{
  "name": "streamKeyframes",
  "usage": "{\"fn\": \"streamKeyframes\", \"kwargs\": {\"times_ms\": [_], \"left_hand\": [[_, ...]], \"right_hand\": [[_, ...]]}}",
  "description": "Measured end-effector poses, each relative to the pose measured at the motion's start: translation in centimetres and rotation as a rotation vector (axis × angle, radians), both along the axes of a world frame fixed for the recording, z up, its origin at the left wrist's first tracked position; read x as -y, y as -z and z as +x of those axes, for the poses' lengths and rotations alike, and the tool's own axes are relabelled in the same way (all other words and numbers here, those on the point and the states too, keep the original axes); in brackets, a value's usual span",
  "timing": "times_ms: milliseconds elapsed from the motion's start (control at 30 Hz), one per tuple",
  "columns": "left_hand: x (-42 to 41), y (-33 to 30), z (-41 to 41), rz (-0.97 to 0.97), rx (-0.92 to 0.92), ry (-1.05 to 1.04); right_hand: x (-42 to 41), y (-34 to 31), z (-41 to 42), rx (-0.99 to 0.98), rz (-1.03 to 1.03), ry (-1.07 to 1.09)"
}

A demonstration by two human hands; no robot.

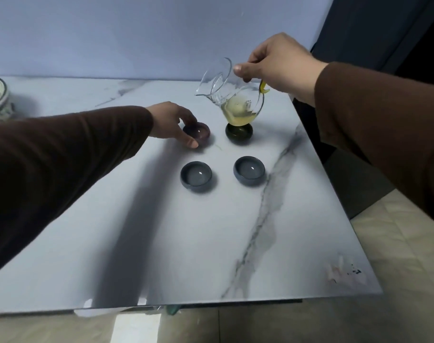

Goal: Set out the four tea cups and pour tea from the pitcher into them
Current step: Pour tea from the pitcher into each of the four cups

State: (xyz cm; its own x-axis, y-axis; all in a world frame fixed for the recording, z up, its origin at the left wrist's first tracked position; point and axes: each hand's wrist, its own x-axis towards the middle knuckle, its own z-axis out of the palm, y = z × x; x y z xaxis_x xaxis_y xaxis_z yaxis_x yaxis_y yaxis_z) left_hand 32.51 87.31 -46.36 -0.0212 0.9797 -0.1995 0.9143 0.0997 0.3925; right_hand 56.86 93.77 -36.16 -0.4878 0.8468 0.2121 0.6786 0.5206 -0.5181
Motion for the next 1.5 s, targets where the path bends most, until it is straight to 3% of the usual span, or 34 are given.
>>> {"fn": "streamKeyframes", "kwargs": {"times_ms": [333, 1067, 1500], "left_hand": [[-0.2, -0.1, -0.1, 0.036, -0.004, 0.040], [-0.3, -0.1, 0.1, 0.023, 0.014, 0.029], [0.0, -0.2, 0.3, 0.021, 0.023, 0.015]], "right_hand": [[-0.4, -0.6, -1.4, 0.199, 0.056, -0.050], [-0.1, -0.5, -4.4, 0.433, 0.255, -0.202], [1.0, -1.0, -5.1, 0.468, 0.325, -0.209]]}}
